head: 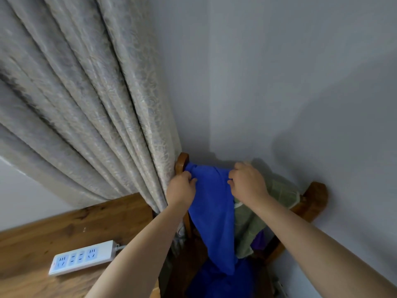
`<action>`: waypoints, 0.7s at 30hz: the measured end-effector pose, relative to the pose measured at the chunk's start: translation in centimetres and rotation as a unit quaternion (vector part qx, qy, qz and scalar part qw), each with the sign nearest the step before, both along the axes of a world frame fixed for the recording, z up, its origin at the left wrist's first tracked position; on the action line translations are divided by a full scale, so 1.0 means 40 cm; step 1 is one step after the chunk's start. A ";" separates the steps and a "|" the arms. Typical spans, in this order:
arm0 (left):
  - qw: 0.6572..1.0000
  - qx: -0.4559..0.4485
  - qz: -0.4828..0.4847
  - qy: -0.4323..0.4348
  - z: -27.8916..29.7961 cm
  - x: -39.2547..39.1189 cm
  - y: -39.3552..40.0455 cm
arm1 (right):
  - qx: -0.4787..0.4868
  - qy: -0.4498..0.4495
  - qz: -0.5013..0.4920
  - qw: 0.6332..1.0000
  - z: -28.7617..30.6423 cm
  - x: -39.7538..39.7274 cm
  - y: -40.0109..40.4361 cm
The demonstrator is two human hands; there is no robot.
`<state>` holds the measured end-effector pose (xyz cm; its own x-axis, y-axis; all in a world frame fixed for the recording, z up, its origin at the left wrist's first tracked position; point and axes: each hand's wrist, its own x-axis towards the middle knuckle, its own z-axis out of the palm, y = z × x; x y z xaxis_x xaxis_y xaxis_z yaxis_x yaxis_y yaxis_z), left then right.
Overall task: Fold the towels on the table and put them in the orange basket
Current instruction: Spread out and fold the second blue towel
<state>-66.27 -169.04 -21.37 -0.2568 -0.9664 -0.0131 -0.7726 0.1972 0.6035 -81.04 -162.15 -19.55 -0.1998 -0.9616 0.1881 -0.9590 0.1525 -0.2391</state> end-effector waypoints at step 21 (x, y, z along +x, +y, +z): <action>0.948 -0.164 0.084 0.261 0.414 0.367 0.117 | -0.291 -0.194 0.070 0.934 0.400 0.280 0.079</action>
